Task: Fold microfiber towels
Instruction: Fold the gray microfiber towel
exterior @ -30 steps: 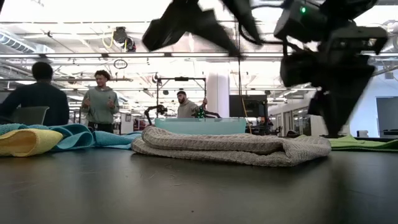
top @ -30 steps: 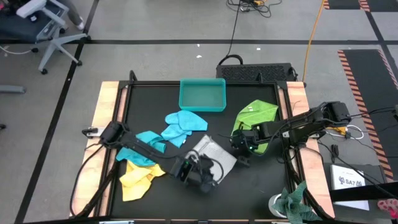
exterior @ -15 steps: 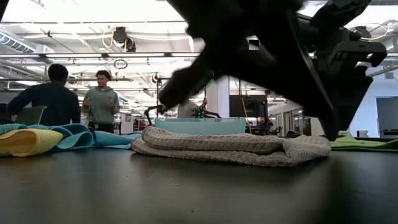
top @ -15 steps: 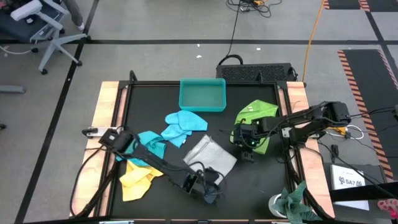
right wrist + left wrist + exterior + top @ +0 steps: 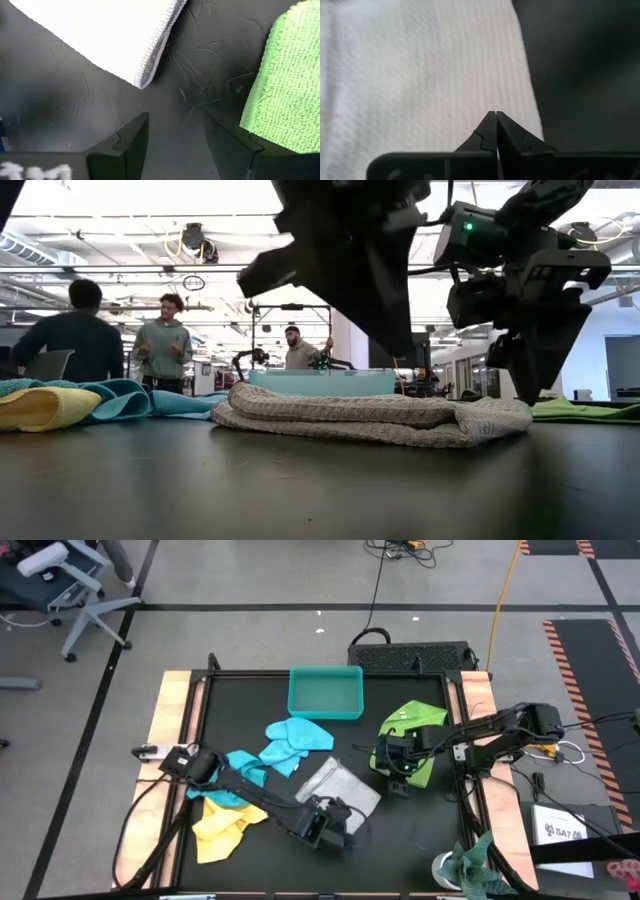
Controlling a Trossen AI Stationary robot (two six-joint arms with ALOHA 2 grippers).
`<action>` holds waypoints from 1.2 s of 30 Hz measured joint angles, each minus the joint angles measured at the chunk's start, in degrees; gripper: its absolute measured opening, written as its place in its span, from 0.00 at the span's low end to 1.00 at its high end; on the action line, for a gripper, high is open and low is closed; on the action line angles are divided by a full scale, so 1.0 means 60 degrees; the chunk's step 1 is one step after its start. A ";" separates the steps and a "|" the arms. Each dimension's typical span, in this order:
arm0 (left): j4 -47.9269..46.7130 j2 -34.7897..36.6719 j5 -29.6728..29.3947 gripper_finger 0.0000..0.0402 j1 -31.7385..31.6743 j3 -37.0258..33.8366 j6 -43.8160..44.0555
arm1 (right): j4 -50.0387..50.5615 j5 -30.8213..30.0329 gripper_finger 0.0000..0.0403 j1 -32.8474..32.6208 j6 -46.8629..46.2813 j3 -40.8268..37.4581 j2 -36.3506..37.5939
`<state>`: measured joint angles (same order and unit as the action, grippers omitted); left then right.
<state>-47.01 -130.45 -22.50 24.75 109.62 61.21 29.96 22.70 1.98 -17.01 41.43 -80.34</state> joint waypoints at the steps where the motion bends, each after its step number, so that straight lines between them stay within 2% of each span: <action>1: 0.0000 0.0000 -0.0036 0.00 -0.0110 -0.0003 -0.0046 | -0.0027 0.0000 0.45 0.0000 -0.0043 0.0000 0.0000; 4: 0.0003 0.0000 0.0024 0.00 -0.0421 -0.0123 -0.0547 | -0.0124 0.0033 0.45 0.0000 -0.0285 0.0000 0.0000; 9: -0.0677 -0.0051 0.0610 0.00 -0.0791 -0.0204 -0.1582 | -0.0846 0.1381 0.45 -0.0107 -0.0975 0.0000 0.0000; 11: -0.1228 -0.0051 0.0644 0.00 -0.0879 -0.0204 -0.1656 | -0.1423 0.1498 0.45 -0.0362 -0.1359 0.0000 0.0000; 16: -0.2815 0.0191 0.0488 0.00 -0.1032 -0.0218 -0.1738 | -0.3370 0.0396 0.35 -0.1123 -0.1779 -0.0003 -0.0057; 20: -0.3283 0.0229 0.0491 0.00 -0.1110 -0.0218 -0.2195 | -0.4108 -0.0636 0.18 -0.1595 -0.2071 0.0004 -0.0255; 24: -0.3322 0.0226 0.0488 0.00 -0.1130 -0.0215 -0.2561 | -0.4307 -0.0827 0.02 -0.1981 -0.2306 -0.0004 -0.0719; 33: -0.3325 0.0222 0.0271 0.00 -0.1129 -0.0215 -0.2765 | -0.5238 -0.1823 0.00 -0.2458 -0.2786 -0.0004 -0.1832; 36: -0.3318 0.0222 0.0257 0.00 -0.1129 -0.0215 -0.2780 | -0.5311 -0.1795 0.00 -0.2511 -0.2806 -0.0004 -0.2136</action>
<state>-66.92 -129.12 -20.96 17.98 108.33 44.53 -1.91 11.93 -13.09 -33.85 41.41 -93.15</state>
